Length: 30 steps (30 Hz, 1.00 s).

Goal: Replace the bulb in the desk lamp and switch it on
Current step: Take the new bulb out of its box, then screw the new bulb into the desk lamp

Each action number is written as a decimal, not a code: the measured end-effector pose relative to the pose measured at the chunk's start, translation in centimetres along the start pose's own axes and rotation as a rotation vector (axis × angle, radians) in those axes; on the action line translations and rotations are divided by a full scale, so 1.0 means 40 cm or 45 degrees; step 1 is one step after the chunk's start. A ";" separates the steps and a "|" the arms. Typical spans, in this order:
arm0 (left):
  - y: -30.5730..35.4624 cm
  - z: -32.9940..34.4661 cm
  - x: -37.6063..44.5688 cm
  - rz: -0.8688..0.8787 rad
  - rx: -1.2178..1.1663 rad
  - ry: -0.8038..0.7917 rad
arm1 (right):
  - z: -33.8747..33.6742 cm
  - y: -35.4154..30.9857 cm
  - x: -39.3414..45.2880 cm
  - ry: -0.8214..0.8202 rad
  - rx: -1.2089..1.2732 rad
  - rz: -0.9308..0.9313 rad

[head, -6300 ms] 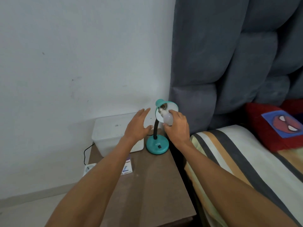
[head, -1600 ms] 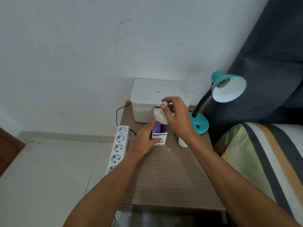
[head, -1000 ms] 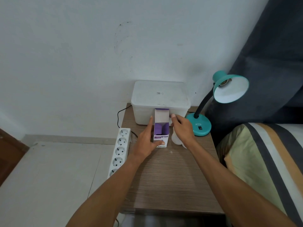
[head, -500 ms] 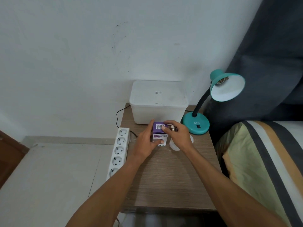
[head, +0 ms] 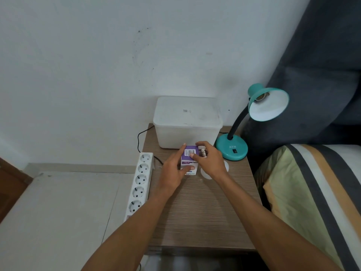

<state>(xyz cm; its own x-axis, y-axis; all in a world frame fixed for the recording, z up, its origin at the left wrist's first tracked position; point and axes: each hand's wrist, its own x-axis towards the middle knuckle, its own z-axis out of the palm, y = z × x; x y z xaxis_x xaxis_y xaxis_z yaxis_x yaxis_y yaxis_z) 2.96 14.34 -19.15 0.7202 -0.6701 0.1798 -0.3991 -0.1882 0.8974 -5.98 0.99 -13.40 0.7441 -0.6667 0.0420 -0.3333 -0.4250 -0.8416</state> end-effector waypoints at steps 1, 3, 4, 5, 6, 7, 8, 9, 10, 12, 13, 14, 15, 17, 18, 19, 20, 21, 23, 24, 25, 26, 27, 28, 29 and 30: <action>0.000 0.001 0.007 -0.008 -0.012 0.017 | -0.004 -0.002 0.001 0.022 0.015 0.032; 0.000 0.003 0.023 -0.011 -0.022 0.063 | -0.014 -0.005 0.004 0.096 0.046 0.101; 0.001 0.003 0.032 -0.005 -0.025 0.081 | -0.020 -0.005 0.007 0.144 0.056 0.125; 0.003 0.005 0.042 0.002 -0.021 0.094 | -0.025 -0.004 0.010 0.194 0.055 0.141; 0.004 0.007 0.053 0.008 -0.012 0.105 | -0.030 -0.003 0.015 0.240 0.053 0.153; 0.007 0.008 0.064 0.012 -0.002 0.114 | -0.034 -0.001 0.018 0.271 0.060 0.167; 0.008 0.010 0.073 0.017 0.002 0.122 | -0.037 0.001 0.022 0.288 0.081 0.174; 0.007 0.013 0.081 0.018 0.001 0.128 | -0.039 0.006 0.025 0.294 0.114 0.177; 0.003 0.015 0.088 0.016 -0.007 0.131 | -0.043 0.009 0.028 0.296 0.146 0.171; -0.006 0.020 0.092 -0.002 -0.020 0.117 | -0.052 0.013 0.029 0.300 0.184 0.146; -0.011 0.022 0.091 -0.011 -0.024 0.110 | -0.058 0.013 0.027 0.301 0.195 0.137; -0.013 0.025 0.090 -0.020 -0.027 0.109 | -0.064 0.013 0.024 0.299 0.208 0.127; -0.014 0.028 0.088 -0.029 -0.029 0.116 | -0.070 0.013 0.020 0.294 0.218 0.121; -0.012 0.035 0.087 -0.051 -0.028 0.129 | -0.082 0.013 0.013 0.283 0.229 0.116; -0.010 0.036 0.086 -0.060 -0.024 0.127 | -0.087 0.013 0.009 0.279 0.240 0.118; -0.008 0.036 0.084 -0.070 -0.019 0.120 | -0.092 0.015 0.005 0.276 0.246 0.130; -0.003 0.033 0.081 -0.077 -0.014 0.113 | -0.098 0.013 0.000 0.280 0.252 0.143; 0.005 0.030 0.076 -0.080 -0.001 0.110 | -0.104 0.011 -0.005 0.291 0.250 0.168; 0.021 0.022 0.064 -0.052 0.061 0.118 | -0.121 0.008 -0.012 0.324 0.283 0.246; 0.030 0.019 0.057 -0.029 0.113 0.134 | -0.133 0.005 -0.017 0.347 0.300 0.300; 0.041 0.016 0.049 -0.008 0.178 0.161 | -0.148 -0.001 -0.022 0.366 0.320 0.355; 0.053 0.014 0.043 0.010 0.243 0.190 | -0.164 -0.007 -0.027 0.386 0.366 0.392; 0.070 0.012 0.036 0.040 0.304 0.222 | -0.182 -0.013 -0.030 0.414 0.430 0.408; 0.089 0.012 0.031 0.097 0.358 0.251 | -0.203 -0.021 -0.035 0.445 0.476 0.401; 0.110 0.016 0.029 0.184 0.403 0.274 | -0.226 -0.031 -0.038 0.480 0.480 0.378; 0.135 0.022 0.031 0.288 0.438 0.282 | -0.251 -0.039 -0.039 0.522 0.454 0.343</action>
<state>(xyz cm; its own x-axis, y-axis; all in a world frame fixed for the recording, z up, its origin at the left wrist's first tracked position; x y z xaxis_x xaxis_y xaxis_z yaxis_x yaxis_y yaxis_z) 1.20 11.86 -14.41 0.6821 -0.5593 0.4711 -0.6983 -0.3070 0.6466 -12.43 -3.44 -6.76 0.3530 -0.9341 -0.0529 -0.2118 -0.0247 -0.9770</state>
